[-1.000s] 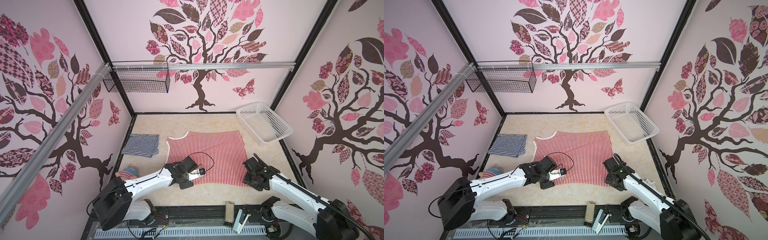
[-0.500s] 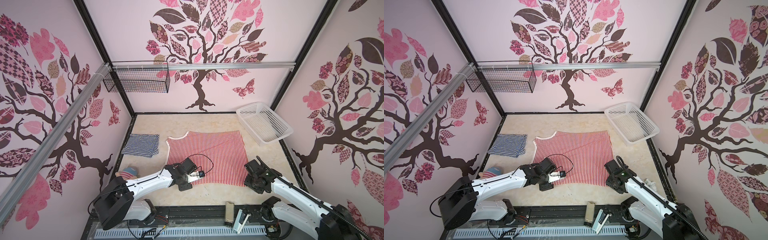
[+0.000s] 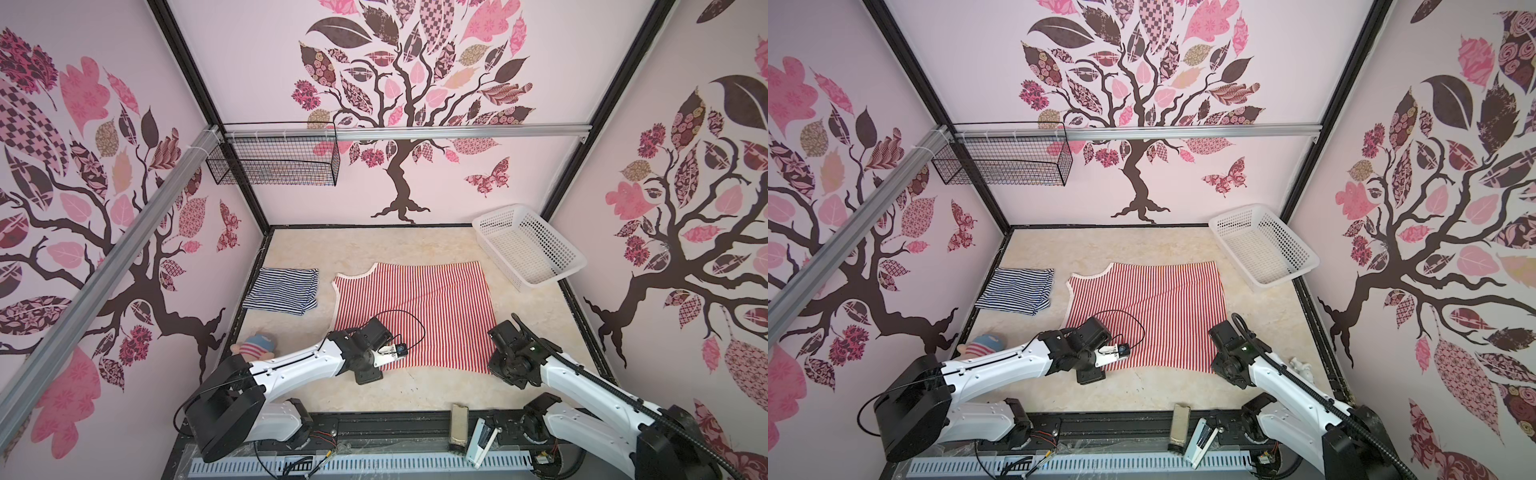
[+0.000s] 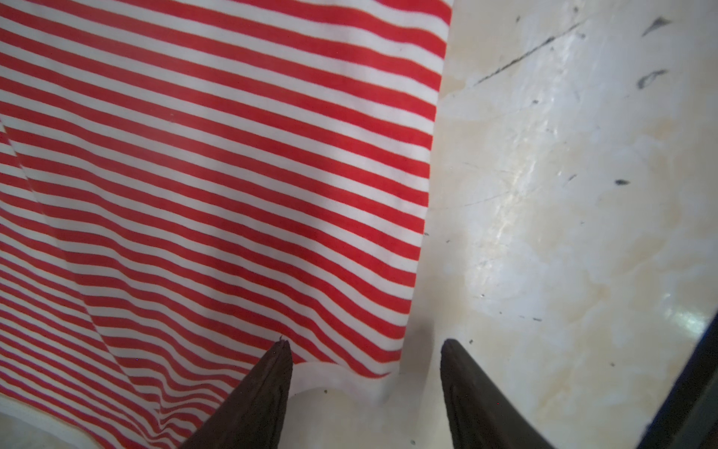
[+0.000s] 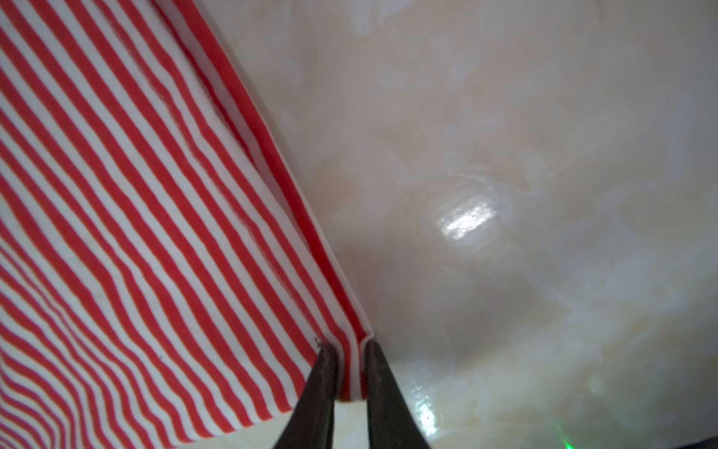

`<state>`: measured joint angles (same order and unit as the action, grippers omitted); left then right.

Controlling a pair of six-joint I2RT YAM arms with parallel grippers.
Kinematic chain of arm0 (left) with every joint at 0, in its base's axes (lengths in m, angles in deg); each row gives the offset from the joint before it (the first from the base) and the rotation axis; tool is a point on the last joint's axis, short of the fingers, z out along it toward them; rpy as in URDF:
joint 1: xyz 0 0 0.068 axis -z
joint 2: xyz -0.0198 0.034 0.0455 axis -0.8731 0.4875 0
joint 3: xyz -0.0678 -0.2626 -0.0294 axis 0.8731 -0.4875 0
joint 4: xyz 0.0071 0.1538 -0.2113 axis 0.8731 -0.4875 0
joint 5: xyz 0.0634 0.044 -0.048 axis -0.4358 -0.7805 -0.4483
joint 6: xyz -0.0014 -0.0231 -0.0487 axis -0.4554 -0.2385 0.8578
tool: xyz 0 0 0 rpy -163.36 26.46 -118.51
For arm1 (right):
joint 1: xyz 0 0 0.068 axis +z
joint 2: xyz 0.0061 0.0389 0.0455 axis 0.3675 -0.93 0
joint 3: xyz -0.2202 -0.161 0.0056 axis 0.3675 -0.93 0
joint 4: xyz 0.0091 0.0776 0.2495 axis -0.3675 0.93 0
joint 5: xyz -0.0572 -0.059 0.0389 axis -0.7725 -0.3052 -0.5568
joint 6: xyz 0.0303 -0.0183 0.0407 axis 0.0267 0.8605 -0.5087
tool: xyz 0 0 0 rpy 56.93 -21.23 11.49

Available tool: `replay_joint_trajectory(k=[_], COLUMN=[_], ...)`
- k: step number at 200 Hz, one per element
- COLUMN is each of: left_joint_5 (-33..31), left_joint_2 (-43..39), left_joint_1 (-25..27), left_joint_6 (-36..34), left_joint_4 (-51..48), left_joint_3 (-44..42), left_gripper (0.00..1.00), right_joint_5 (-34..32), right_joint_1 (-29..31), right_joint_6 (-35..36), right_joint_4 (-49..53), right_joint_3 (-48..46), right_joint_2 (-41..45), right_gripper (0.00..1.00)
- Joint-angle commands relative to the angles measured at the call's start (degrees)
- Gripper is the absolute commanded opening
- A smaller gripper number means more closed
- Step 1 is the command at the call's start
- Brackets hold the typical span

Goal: Fold and stack the tank tops
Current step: 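Grasp both hem corners and drag the red tank top toward the robot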

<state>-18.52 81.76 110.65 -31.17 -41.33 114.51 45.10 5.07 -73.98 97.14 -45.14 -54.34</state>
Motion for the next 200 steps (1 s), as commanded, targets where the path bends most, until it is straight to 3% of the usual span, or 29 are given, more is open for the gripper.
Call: replay_joint_trajectory(k=[1, 57, 93, 141, 200], left_joint_5=[0.0, -1.0, -2.4, -1.1, 1.4], left_joint_2=[-0.9, 0.4, 1.2, 2.0, 3.9], left_joint_1=[0.1, 0.1, 0.1, 0.2, 0.1], left_joint_6=[-0.2, -0.9, -1.0, -1.3, -1.5], left_joint_4=[0.7, 1.1, 0.9, 1.2, -0.4], left_joint_3=[-1.1, -1.2, -1.1, -1.1, -0.1], left_gripper=[0.75, 0.76, 0.66, 0.63, 0.44], right_joint_5=[0.4, 0.1, -0.2, 0.1, 0.1], right_joint_1=[0.3, 0.3, 0.3, 0.3, 0.3], right_joint_6=[-0.1, 0.7, 1.0, 1.1, 1.2], right_joint_4=[0.2, 2.4, 3.0, 3.0, 3.2], right_joint_3=[0.4, 3.3, 4.2, 5.0, 5.5], right_joint_2=[-0.1, 2.1, 2.5, 2.4, 2.9], right_gripper=[0.11, 0.04, 0.03, 0.02, 0.00])
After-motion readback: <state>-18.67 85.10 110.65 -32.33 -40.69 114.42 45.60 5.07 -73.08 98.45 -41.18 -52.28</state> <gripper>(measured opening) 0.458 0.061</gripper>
